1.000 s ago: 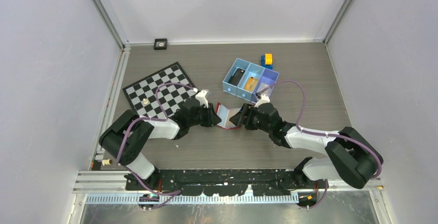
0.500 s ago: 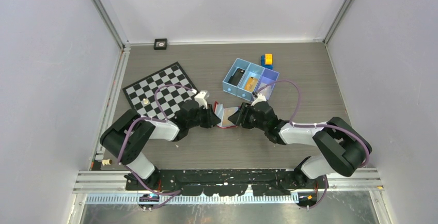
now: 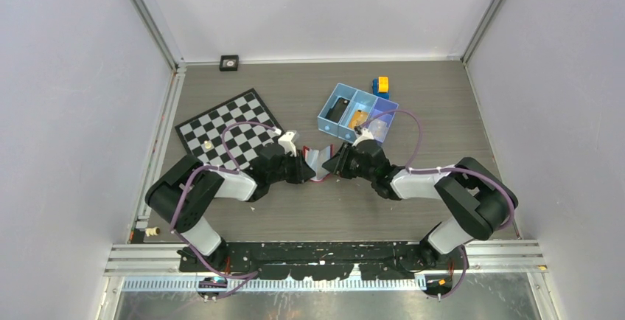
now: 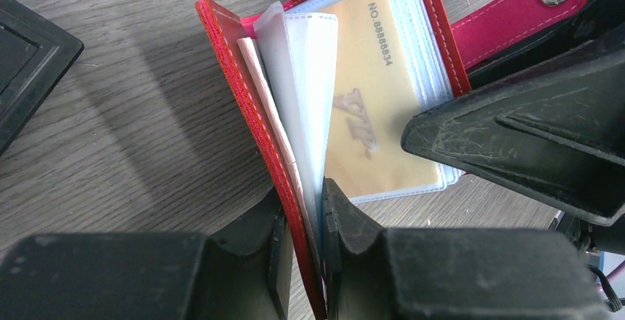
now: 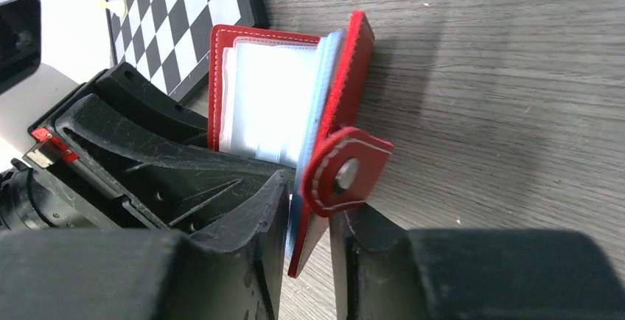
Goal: Take the credit cards out of the card holder
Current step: Remove the credit card from the card holder.
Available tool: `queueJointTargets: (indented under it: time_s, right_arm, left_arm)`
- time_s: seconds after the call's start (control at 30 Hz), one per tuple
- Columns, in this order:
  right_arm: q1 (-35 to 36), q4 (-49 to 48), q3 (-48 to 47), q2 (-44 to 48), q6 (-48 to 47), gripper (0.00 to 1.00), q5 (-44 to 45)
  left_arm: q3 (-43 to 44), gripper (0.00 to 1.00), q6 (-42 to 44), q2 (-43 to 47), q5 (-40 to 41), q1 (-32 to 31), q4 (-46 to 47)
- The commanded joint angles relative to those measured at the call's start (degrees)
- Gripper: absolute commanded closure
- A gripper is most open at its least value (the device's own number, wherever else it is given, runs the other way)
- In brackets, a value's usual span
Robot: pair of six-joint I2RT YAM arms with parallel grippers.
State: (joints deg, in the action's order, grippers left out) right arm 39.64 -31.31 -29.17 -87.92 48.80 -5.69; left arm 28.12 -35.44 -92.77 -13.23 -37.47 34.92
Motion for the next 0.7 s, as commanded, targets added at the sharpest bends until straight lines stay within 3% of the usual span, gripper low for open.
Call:
queueJointTargets:
  time_s: [0.0, 0.1, 0.2, 0.47, 0.67]
  right_arm:
    - [0.1, 2.0, -2.9, 0.8, -2.4, 0.75, 2.2]
    - [0.2, 4.9, -2.7, 2.9, -3.8, 0.85, 4.2]
    - [0.1, 8.0, -2.5, 6.2, -5.5, 0.91, 7.2]
    - [0.2, 13.8, -2.3, 11.2, -8.6, 0.93, 11.1]
    - [0.2, 14.2, -2.2, 11.8, -10.2, 0.94, 11.6]
  left_arm:
    - [0.5, 0.81, 1.1, 0.4, -1.0, -0.5, 2.6]
    - [0.2, 0.79, 2.0, 2.3, 0.2, -0.4, 0.6]
    - [0.1, 0.67, 3.9, 5.7, 3.5, -0.4, -3.4]
    - [-3.3, 0.37, 7.1, 14.5, 14.1, 0.3, -8.2]
    - [-6.0, 0.29, 6.3, 17.0, 16.0, 2.7, -7.7]
